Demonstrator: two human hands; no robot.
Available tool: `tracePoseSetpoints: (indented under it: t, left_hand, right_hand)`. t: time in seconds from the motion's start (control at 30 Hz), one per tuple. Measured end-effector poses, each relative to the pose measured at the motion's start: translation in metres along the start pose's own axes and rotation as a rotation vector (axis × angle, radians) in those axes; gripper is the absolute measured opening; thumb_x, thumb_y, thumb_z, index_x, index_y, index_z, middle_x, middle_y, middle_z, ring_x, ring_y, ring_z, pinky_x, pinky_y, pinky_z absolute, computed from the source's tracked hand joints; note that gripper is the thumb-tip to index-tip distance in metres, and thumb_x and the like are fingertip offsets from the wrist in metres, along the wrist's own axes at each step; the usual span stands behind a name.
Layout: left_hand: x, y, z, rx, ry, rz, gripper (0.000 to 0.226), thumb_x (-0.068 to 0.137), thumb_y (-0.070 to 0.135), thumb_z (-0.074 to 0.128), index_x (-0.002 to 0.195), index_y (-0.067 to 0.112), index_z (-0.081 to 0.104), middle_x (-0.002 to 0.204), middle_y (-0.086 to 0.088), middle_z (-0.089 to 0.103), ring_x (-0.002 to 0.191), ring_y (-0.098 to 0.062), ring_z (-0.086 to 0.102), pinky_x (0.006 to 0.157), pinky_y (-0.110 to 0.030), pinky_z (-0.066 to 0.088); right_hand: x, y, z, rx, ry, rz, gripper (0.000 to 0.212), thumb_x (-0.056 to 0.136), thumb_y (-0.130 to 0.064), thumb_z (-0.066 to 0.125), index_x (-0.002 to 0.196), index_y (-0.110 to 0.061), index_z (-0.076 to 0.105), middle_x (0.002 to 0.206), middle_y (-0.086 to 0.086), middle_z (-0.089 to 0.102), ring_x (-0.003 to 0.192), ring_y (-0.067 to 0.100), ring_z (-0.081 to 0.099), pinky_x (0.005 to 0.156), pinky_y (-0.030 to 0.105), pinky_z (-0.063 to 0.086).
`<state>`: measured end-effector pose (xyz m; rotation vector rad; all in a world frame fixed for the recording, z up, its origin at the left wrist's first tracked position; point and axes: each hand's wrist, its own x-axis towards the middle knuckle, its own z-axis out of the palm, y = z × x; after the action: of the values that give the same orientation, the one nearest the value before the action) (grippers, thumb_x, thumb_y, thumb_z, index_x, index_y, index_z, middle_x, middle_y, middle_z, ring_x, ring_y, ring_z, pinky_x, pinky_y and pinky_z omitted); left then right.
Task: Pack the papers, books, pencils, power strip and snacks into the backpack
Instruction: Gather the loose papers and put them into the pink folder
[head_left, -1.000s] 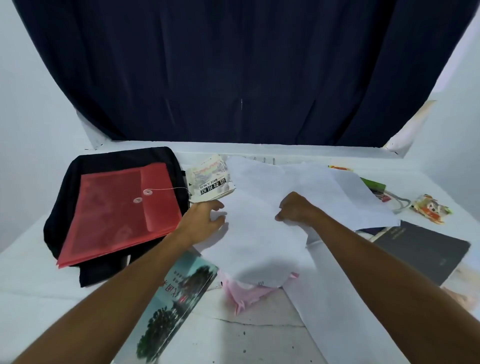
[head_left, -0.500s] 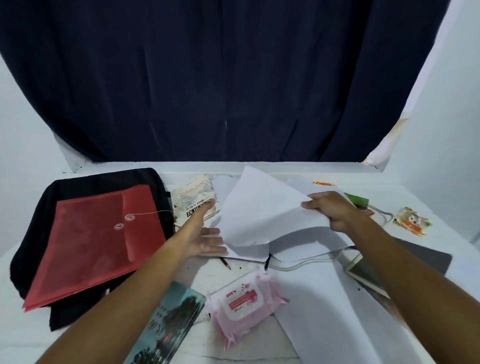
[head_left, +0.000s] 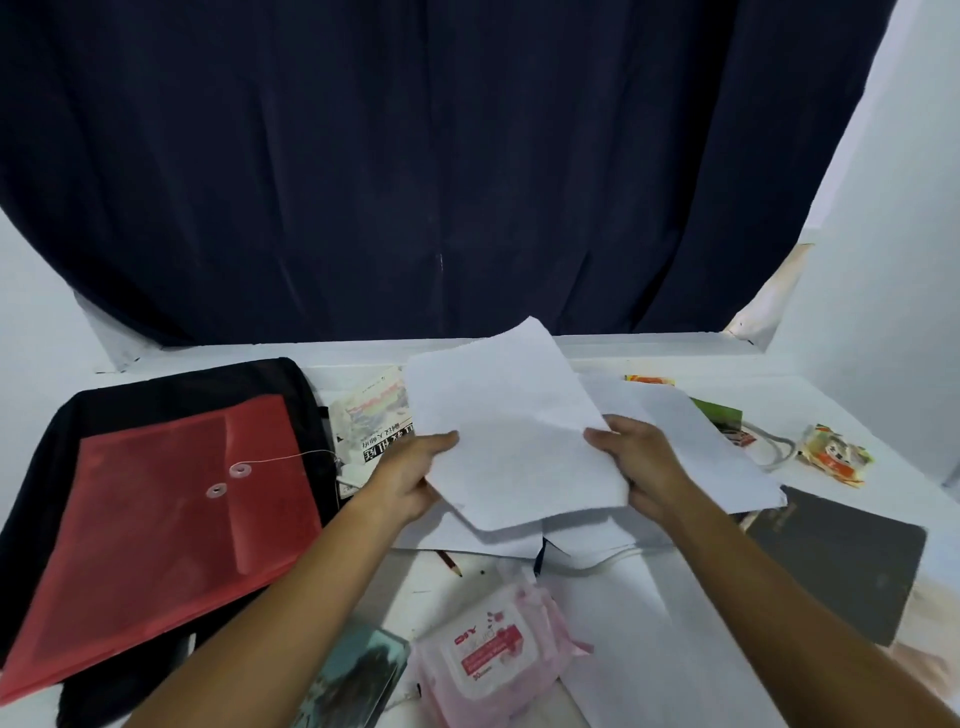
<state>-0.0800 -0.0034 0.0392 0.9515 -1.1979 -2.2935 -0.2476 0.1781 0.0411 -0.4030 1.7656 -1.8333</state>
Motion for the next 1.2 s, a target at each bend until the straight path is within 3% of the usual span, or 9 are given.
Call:
tracePoseSetpoints:
  t: [0.13, 0.3, 0.33, 0.47, 0.57, 0.7, 0.8, 0.97, 1.2]
  left_hand:
    - [0.008, 0.016, -0.039, 0.081, 0.106, 0.136, 0.034, 0.086, -0.013, 0.057, 0.118, -0.002, 0.062, 0.116, -0.020, 0.066, 0.095, -0.034, 0.065, 0.082, -0.043, 0.053]
    - [0.014, 0.036, -0.088, 0.133, 0.191, 0.221, 0.032, 0.085, -0.012, 0.059, 0.113, 0.002, 0.064, 0.111, -0.016, 0.068, 0.093, -0.032, 0.066, 0.077, -0.040, 0.053]
    - [0.016, 0.038, -0.096, 0.141, 0.201, 0.230, 0.031, 0.085, -0.012, 0.059, 0.112, 0.002, 0.064, 0.111, -0.017, 0.068, 0.093, -0.032, 0.066, 0.078, -0.040, 0.053]
    - [0.020, 0.040, -0.114, 0.156, 0.218, 0.240, 0.025, 0.084, -0.014, 0.058, 0.100, 0.004, 0.066, 0.103, -0.015, 0.069, 0.085, -0.030, 0.066, 0.074, -0.039, 0.053]
    - [0.024, 0.038, -0.117, 0.163, 0.225, 0.236, 0.024, 0.083, -0.013, 0.059, 0.097, 0.005, 0.066, 0.098, -0.013, 0.070, 0.083, -0.028, 0.067, 0.071, -0.038, 0.052]
    - [0.033, 0.032, -0.118, 0.194, 0.221, 0.226, 0.026, 0.083, -0.012, 0.060, 0.103, 0.004, 0.067, 0.103, -0.013, 0.071, 0.091, -0.031, 0.067, 0.080, -0.041, 0.053]
    - [0.038, 0.030, -0.116, 0.244, 0.240, 0.242, 0.025, 0.083, -0.010, 0.062, 0.100, 0.007, 0.067, 0.104, -0.013, 0.070, 0.092, -0.031, 0.067, 0.083, -0.041, 0.053]
    - [0.044, 0.030, -0.108, 0.354, 0.271, 0.281, 0.022, 0.083, -0.010, 0.063, 0.096, 0.008, 0.067, 0.107, -0.015, 0.069, 0.095, -0.033, 0.066, 0.087, -0.044, 0.052]
    - [0.046, 0.027, -0.055, 0.432, 0.280, 0.309, 0.022, 0.084, -0.011, 0.061, 0.100, 0.005, 0.065, 0.105, -0.013, 0.067, 0.091, -0.031, 0.065, 0.086, -0.041, 0.051]
  right_hand:
    - [0.012, 0.011, 0.032, 0.032, 0.043, 0.042, 0.028, 0.096, -0.029, 0.055, 0.087, -0.008, 0.070, 0.081, 0.007, 0.073, 0.064, 0.020, 0.067, 0.059, 0.026, 0.050]
    - [0.046, 0.032, 0.050, -0.271, 0.146, 0.083, 0.023, 0.085, -0.007, 0.064, 0.075, 0.007, 0.049, 0.075, 0.015, 0.055, 0.051, 0.022, 0.049, 0.048, 0.023, 0.041]
    - [0.050, 0.036, 0.053, -0.282, 0.125, 0.118, 0.022, 0.084, -0.007, 0.065, 0.073, 0.000, 0.047, 0.072, 0.015, 0.053, 0.050, 0.022, 0.049, 0.047, 0.024, 0.039]
    - [0.059, 0.044, 0.065, -0.175, 0.073, 0.270, 0.026, 0.076, -0.011, 0.078, 0.067, -0.004, 0.054, 0.060, 0.012, 0.050, 0.046, 0.020, 0.040, 0.046, 0.026, 0.029]
    - [0.057, 0.050, 0.072, -0.206, -0.016, 0.328, 0.028, 0.070, -0.017, 0.085, 0.079, -0.001, 0.064, 0.071, 0.013, 0.058, 0.057, 0.022, 0.048, 0.047, 0.026, 0.028]
    - [0.056, 0.058, 0.083, -0.197, 0.060, 0.152, 0.013, 0.078, -0.006, 0.075, 0.089, -0.005, 0.068, 0.087, 0.011, 0.069, 0.079, 0.028, 0.066, 0.065, 0.029, 0.050]
    - [0.059, 0.049, 0.079, -0.217, 0.190, 0.009, 0.002, 0.080, -0.005, 0.068, 0.079, -0.007, 0.067, 0.083, 0.012, 0.069, 0.070, 0.025, 0.063, 0.063, 0.027, 0.047]
    - [0.059, 0.012, 0.040, -0.184, 0.324, -0.159, 0.012, 0.081, -0.002, 0.064, 0.088, -0.006, 0.072, 0.083, 0.008, 0.070, 0.073, 0.022, 0.064, 0.067, 0.025, 0.049]
    - [0.064, -0.031, -0.048, 0.054, 0.363, -0.113, 0.010, 0.083, 0.003, 0.066, 0.082, -0.007, 0.067, 0.083, 0.008, 0.067, 0.071, 0.023, 0.062, 0.076, 0.036, 0.054]
